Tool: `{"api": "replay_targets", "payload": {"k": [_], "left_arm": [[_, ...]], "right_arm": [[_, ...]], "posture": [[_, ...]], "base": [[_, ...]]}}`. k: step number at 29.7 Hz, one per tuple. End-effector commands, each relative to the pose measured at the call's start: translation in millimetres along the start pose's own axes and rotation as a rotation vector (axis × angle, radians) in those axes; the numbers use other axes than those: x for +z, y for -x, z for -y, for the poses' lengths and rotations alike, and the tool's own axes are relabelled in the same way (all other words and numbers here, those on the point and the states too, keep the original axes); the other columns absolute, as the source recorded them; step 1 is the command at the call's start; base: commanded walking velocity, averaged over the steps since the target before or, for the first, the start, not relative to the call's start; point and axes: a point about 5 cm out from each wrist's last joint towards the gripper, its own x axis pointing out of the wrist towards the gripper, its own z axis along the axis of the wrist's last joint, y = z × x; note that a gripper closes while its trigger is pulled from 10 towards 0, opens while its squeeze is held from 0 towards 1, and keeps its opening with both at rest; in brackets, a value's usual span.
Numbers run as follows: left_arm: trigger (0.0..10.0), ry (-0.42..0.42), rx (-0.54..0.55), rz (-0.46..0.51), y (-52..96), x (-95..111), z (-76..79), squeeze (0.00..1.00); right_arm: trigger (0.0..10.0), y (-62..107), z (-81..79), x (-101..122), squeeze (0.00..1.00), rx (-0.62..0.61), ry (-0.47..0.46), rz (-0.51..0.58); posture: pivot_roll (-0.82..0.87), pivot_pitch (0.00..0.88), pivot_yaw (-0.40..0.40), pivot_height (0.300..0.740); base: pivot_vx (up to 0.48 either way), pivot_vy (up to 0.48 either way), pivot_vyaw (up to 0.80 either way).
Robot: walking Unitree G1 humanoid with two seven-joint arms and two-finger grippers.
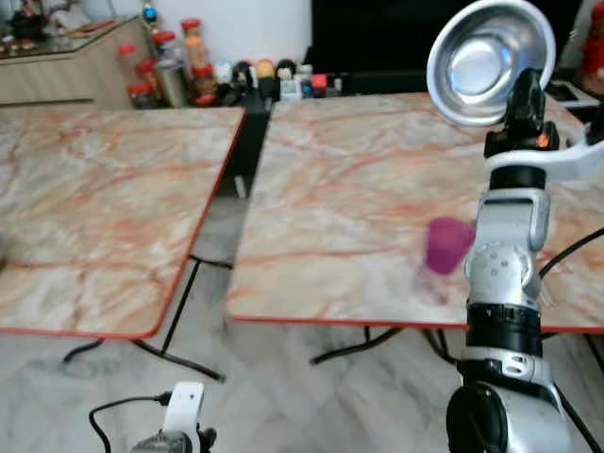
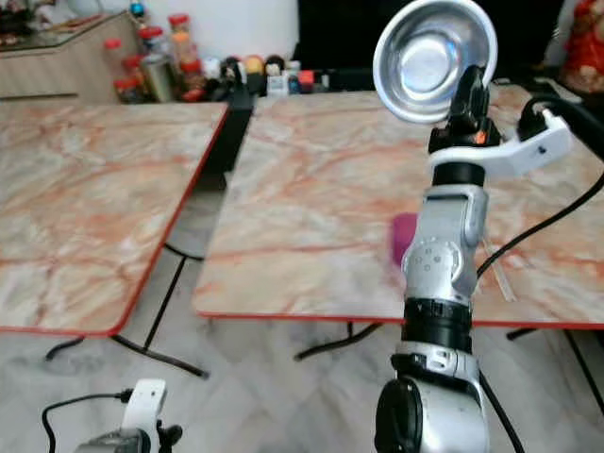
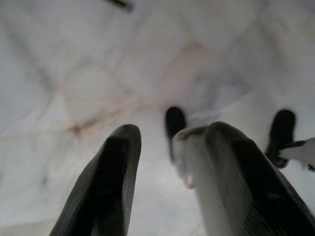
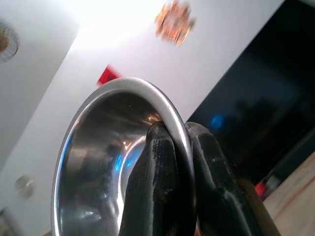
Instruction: Setting the table
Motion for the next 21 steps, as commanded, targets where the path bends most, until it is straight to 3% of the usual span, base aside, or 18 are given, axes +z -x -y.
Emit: {"api": "replay_targets", "payload": {"k": [1, 6, 13, 21], "left_arm": [[10.0, 0.002, 0.018, -0.01, 1.1, -2, -6.4, 0.0], [10.0, 0.01, 0.019, -0.008, 0.9, -2, -5.4, 0.0], [10.0, 0.011, 0.018, -0.007, 0.7, 0, -4.6, 0.0], [10.0, 0.02, 0.024, 0.001, 0.4, 2, -3.9, 0.0]], "right_arm": [[10.0, -3.0, -11.9, -4, 0.0, 0.052, 0.005, -0.026], [10.0, 3.6, -7.7, -17, 0.0, 0.041, 0.043, -0.097], [10.0, 5.8, -8.2, -21, 0.0, 0.041, 0.061, -0.112], [10.0, 13.3, 3.1, -32, 0.0, 0.013, 0.109, -0.18]], "posture": [[0.03, 0.0, 0.05, 0.74], [0.03, 0.0, 0.045, 0.74], [0.03, 0.0, 0.044, 0.74], [0.03, 0.0, 0.042, 0.74]], "base": [[0.0, 0.48, 0.0], [0.0, 0.48, 0.0], [0.0, 0.48, 0.0], [0.0, 0.48, 0.0]]}}
